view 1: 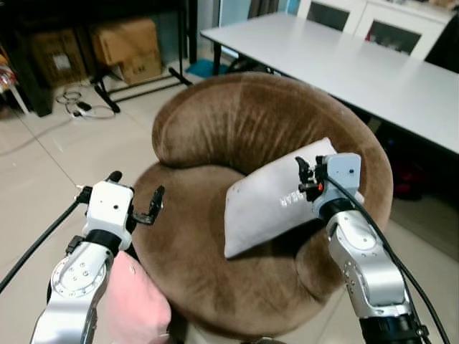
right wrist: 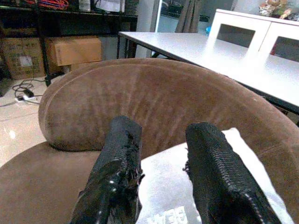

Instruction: Move the pillow to the sofa from floor

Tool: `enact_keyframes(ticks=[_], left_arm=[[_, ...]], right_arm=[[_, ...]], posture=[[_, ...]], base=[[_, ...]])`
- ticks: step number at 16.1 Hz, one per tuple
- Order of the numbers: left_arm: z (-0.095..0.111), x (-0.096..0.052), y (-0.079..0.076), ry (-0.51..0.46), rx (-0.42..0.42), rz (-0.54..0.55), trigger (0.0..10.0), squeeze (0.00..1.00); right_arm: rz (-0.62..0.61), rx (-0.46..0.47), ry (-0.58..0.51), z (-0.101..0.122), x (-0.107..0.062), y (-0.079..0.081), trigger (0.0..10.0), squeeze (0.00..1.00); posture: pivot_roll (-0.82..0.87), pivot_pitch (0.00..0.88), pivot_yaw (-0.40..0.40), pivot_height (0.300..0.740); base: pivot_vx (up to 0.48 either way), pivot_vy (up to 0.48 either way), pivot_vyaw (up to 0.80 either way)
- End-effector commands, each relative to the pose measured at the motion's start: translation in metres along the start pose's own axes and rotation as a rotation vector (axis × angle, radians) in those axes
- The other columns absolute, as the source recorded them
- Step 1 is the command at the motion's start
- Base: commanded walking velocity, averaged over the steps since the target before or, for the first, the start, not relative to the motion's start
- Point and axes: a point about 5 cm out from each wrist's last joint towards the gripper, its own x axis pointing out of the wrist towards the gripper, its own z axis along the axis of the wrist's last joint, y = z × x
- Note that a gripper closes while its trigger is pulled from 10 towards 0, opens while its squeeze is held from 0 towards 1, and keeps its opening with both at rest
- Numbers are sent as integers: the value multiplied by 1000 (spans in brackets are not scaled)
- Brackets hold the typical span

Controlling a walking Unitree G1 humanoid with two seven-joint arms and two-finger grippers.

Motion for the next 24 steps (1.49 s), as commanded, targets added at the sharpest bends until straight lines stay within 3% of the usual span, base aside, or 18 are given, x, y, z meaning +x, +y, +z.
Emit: enact_keyframes(ticks=[1, 7, 9, 14, 24], left_arm=[[-2, -2, -1, 15, 8, 8, 10000, 0], [-3, -4, -1, 17, 2, 31, 10000, 0], [-3, -4, -1, 18, 0, 35, 10000, 0], [-5, -4, 3, 21, -13, 101, 10000, 0], [-6, -6, 0, 18, 1, 103, 10000, 0]], right_arm=[[-21, -10, -9, 1, -1, -4, 10000, 0], [-5, -18, 46, -6, -4, -3, 10000, 0], [-8, -82, 55, -7, -5, -4, 10000, 0], [14, 3, 54, -6, -4, -4, 10000, 0], [-10, -55, 127, -15, -4, -8, 10000, 0]], posture=[[15, 0, -81, 740], [16, 0, -89, 740], [14, 0, -90, 740], [11, 0, -96, 740], [30, 0, -108, 740]], base=[[-266, 0, 0], [-274, 0, 0], [-277, 0, 0], [-54, 0, 0], [0, 366, 0]])
